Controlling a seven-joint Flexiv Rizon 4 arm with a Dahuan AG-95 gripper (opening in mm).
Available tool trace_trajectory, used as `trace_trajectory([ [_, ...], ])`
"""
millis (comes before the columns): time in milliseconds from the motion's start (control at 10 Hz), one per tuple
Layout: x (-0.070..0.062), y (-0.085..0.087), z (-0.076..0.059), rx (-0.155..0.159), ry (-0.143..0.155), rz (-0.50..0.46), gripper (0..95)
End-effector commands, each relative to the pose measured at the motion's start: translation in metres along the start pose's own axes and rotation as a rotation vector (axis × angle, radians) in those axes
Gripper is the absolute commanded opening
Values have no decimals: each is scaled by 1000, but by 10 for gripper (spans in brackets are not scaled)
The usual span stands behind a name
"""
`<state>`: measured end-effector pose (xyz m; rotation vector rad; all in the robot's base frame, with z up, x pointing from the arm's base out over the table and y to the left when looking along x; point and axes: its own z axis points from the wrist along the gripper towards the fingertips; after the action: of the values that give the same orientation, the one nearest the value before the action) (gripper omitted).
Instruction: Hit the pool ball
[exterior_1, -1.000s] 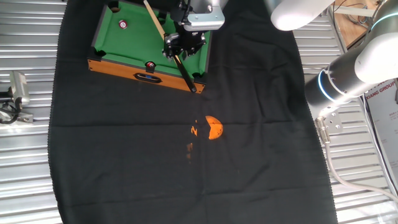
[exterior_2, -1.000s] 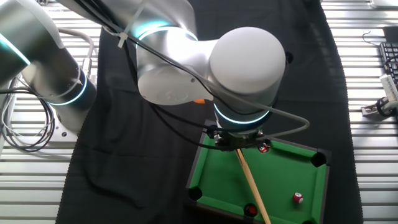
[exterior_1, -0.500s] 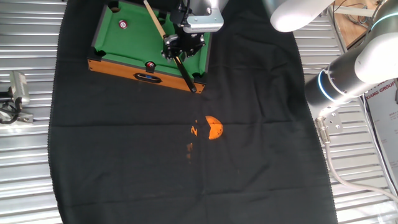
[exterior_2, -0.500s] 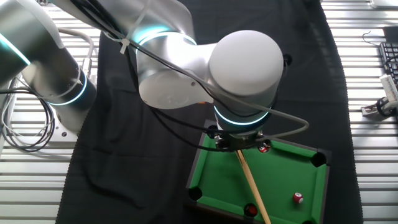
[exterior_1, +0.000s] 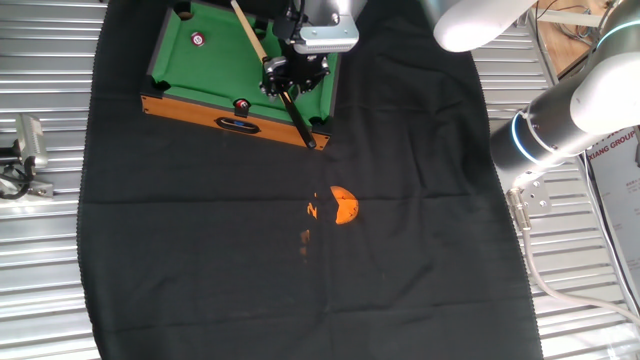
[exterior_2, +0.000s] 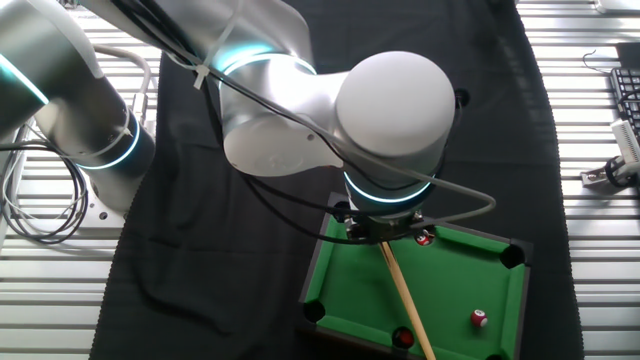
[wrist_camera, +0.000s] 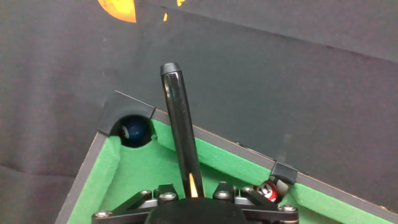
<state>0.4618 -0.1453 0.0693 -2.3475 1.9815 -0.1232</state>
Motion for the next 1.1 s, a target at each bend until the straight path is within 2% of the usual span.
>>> trace_trajectory([
  [100, 0, 0, 0, 3, 4, -15, 190],
  [600, 0, 0, 0, 8, 4, -38, 190],
  [700, 0, 0, 0, 9, 5, -31, 0],
  [1100, 0, 0, 0, 16, 5, -9, 0],
])
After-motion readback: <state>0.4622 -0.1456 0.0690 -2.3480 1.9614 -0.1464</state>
